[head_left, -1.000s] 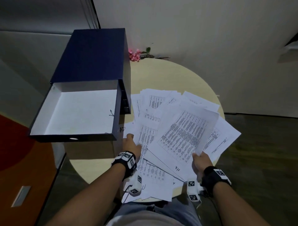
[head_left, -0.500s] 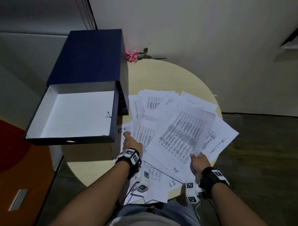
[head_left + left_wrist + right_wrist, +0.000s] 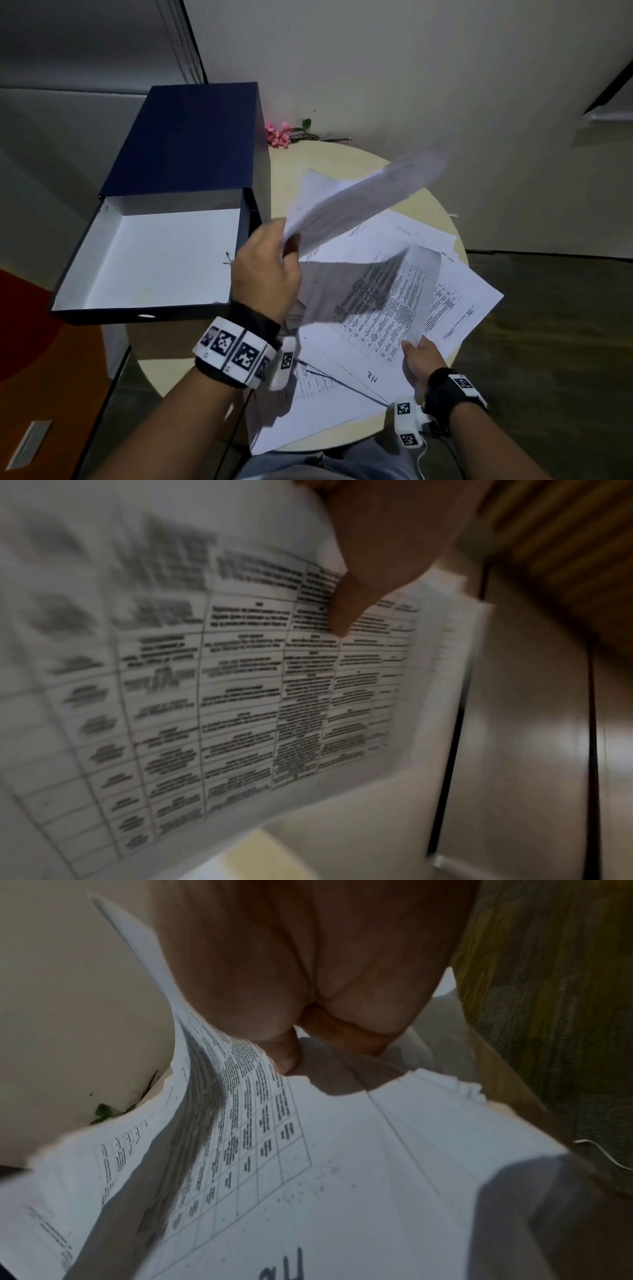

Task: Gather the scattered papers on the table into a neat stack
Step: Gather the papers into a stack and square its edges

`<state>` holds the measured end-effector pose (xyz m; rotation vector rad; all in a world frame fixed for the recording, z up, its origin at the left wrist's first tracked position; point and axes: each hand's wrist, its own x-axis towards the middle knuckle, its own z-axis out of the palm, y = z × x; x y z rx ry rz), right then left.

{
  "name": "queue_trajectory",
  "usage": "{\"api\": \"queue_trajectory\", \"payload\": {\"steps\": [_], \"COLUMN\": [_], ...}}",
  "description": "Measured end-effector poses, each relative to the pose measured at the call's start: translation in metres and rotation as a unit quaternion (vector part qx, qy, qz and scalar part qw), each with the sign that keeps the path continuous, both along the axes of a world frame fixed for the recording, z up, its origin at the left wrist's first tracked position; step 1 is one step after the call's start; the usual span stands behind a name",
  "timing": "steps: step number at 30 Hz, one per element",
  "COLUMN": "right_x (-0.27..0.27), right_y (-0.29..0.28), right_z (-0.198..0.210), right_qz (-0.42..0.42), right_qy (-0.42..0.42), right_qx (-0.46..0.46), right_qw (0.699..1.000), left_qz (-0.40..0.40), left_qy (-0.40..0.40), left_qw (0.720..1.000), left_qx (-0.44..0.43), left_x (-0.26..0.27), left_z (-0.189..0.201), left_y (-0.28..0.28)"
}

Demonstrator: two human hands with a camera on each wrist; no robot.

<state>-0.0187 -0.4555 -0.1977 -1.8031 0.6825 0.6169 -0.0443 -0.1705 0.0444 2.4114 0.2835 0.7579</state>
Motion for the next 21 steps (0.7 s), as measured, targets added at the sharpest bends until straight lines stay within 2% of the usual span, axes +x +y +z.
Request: {"api": "queue_trajectory", "payload": {"steps": [3, 6, 8, 10, 12, 15, 16, 19, 21], "right_x": [-0.002, -0.002, -0.005, -0.007, -0.006, -0.005, -0.004, -0.003, -0.002], "right_y": [-0.001, -0.004, -0.003, -0.002, 0.000, 0.000, 0.001, 0.002, 0.003], "right_z": [0.003, 0.004, 0.014, 0.022, 0.023, 0.020, 0.021, 0.035, 0.048], "right_qz": [0.014, 0.048, 0.061, 0.077, 0.106, 0.078, 0.073, 0.044, 0.038], "right_qy": [0.014, 0.002, -0.017, -0.047, -0.059, -0.033, -0.025, 0.000, -0.001], "right_qx": [0.000, 0.021, 0.088, 0.128, 0.103, 0.088, 0.091, 0.090, 0.092], "right_qw": [1.000, 0.999, 0.994, 0.988, 0.987, 0.992, 0.993, 0.995, 0.995], "left_qz": [-0.011, -0.015, -0.014, -0.007, 0.001, -0.025, -0.025, 0.013, 0.022], "left_qy": [-0.044, 0.001, 0.093, 0.233, 0.348, 0.452, 0.467, 0.457, 0.446], "left_qw": [0.990, 0.963, 0.942, 0.919, 0.877, 0.808, 0.807, 0.837, 0.845], "left_qx": [-0.134, -0.267, -0.322, -0.319, -0.332, -0.377, -0.361, -0.301, -0.295], "left_x": [0.010, 0.023, 0.031, 0.035, 0.035, 0.031, 0.027, 0.018, 0.015], "left_z": [0.026, 0.020, -0.007, -0.045, -0.091, -0.144, -0.156, -0.172, -0.177], "left_y": [0.006, 0.007, 0.001, -0.005, -0.004, 0.004, 0.007, 0.013, 0.013]}}
